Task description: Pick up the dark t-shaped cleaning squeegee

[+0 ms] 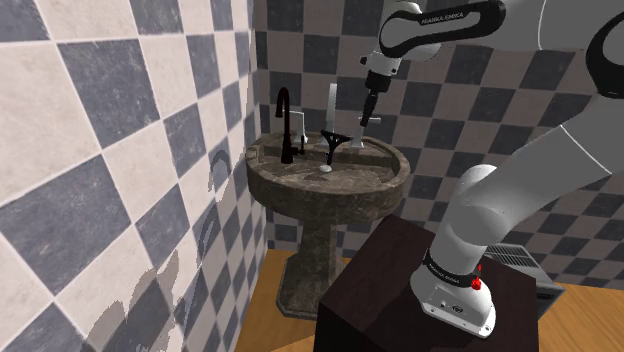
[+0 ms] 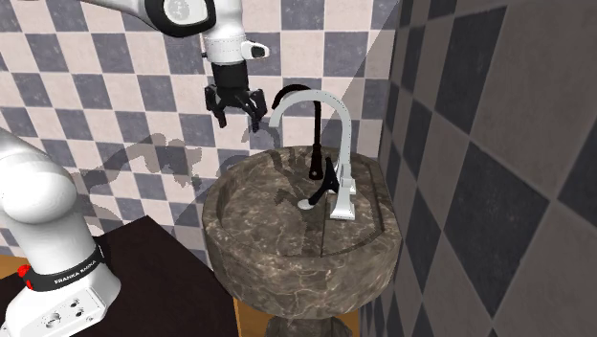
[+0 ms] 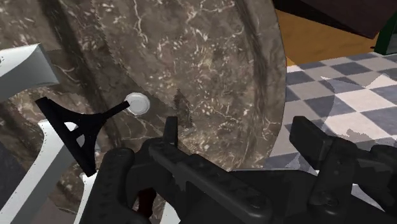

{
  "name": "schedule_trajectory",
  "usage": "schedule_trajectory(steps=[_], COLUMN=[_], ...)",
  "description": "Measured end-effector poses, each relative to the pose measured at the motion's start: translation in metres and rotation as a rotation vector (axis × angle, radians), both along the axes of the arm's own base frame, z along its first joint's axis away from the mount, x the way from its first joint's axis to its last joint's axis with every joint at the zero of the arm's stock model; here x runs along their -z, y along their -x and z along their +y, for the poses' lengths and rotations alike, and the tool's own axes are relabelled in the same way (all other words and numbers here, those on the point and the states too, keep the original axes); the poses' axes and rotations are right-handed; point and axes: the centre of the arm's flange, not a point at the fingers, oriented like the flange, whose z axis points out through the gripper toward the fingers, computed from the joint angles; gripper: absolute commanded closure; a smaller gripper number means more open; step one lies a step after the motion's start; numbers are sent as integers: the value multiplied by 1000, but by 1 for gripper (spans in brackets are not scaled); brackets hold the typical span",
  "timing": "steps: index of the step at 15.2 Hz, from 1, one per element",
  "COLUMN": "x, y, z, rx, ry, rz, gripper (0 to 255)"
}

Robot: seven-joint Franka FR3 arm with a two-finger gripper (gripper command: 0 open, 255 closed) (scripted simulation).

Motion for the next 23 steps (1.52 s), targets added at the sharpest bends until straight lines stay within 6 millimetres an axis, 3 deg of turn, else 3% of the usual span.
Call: schedule_trajectory(steps=[5,18,21,23], x=[29,109,132,144], y=[-34,-141,-174,-181], z=[-60,-183,-201,-207], rx=[-106,-383,-449,-467], ry=[-21,-70,-83,-88], rz=[-6,-19,-23,-25], gripper=[0,0,0,0])
